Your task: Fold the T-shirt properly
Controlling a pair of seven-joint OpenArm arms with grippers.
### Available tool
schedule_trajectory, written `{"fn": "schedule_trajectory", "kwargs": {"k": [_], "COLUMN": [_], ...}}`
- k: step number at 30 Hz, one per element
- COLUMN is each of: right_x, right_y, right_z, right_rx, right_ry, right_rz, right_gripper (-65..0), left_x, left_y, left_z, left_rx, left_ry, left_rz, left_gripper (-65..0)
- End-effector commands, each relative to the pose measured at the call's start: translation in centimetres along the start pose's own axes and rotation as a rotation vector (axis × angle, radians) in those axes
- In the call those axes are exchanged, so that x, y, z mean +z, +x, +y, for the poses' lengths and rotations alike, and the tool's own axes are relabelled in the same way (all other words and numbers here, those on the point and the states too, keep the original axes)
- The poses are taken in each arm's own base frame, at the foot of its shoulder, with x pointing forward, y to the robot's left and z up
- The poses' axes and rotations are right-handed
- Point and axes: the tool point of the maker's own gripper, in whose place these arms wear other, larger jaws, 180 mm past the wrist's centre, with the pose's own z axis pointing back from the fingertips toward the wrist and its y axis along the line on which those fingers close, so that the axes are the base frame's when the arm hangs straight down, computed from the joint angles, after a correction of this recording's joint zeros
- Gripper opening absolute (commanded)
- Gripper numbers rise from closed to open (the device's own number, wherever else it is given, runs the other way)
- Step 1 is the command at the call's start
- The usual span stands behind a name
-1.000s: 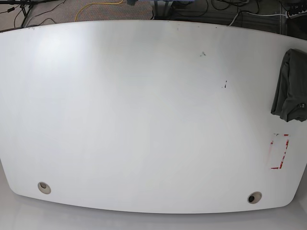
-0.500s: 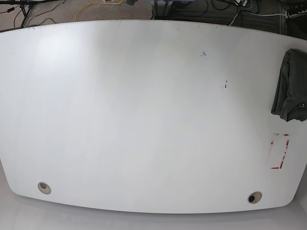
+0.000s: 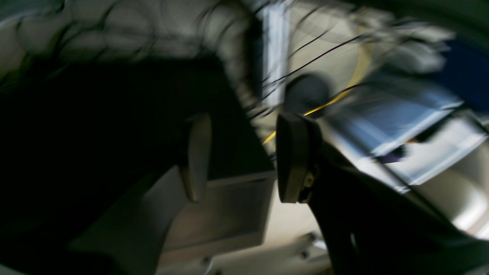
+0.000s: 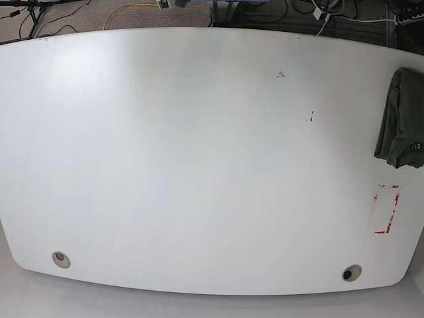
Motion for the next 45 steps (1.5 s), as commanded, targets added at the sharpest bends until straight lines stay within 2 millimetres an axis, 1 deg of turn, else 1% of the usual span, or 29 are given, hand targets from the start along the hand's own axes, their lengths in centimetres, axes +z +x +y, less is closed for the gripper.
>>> {"fn": "schedule_trajectory", "kwargs": {"k": [1,4,8,10,11,14,17,20,27,45], "right_x": [-0.3,-1.1,-1.9,-1.9,-2.1,-2.5,-2.8,-3.1,-3.5,-3.6], "right_y": [-1.2,-1.2,-1.3,-1.3,-1.1,-0.8,-0.5,0.1,1.2,1.4], "right_z": [-1.5,-2.7,-3.0,-3.8,-4.2,-4.5,-4.4,-4.3,-4.3,-4.0], "right_rx": [-0.022,-0.043,-0.067,-0.07,-0.072,-0.083,-0.089,-0.09,-0.086,-0.097], "right_ry": [-0.032,-0.055,-0.056,-0.073,-0.081,-0.095,-0.092,-0.089,-0.083,-0.079], "right_rz": [0.028,0.035,0.036,0.042,0.044,0.049,0.051,0.047,0.032,0.024], "right_gripper": [-60.4,-60.2,-60.2,-60.2,-60.2,-60.1,-60.1,-60.1,-60.1,-60.1], "left_x": [-0.7,-1.7,-2.4,-2.8,-3.0,-3.5,-3.5,-3.9,-3.9,-3.9], "left_y": [-0.2,0.3,0.1,0.4,0.6,1.4,1.9,2.4,2.5,2.8], "left_z": [0.4,0.5,1.0,0.8,0.3,-0.3,0.0,-0.8,-0.7,-0.7], "left_rx": [-0.012,-0.018,-0.01,-0.003,0.0,0.004,-0.001,-0.006,-0.002,-0.001], "left_ry": [0.042,0.096,0.159,0.168,0.167,0.173,0.203,0.213,0.241,0.244], "left_rz": [0.013,0.019,0.04,0.043,0.043,0.042,0.043,0.038,0.035,0.026], "left_gripper": [-40.6,-40.6,-40.4,-40.3,-40.3,-40.1,-40.1,-40.1,-40.1,-40.1]}}
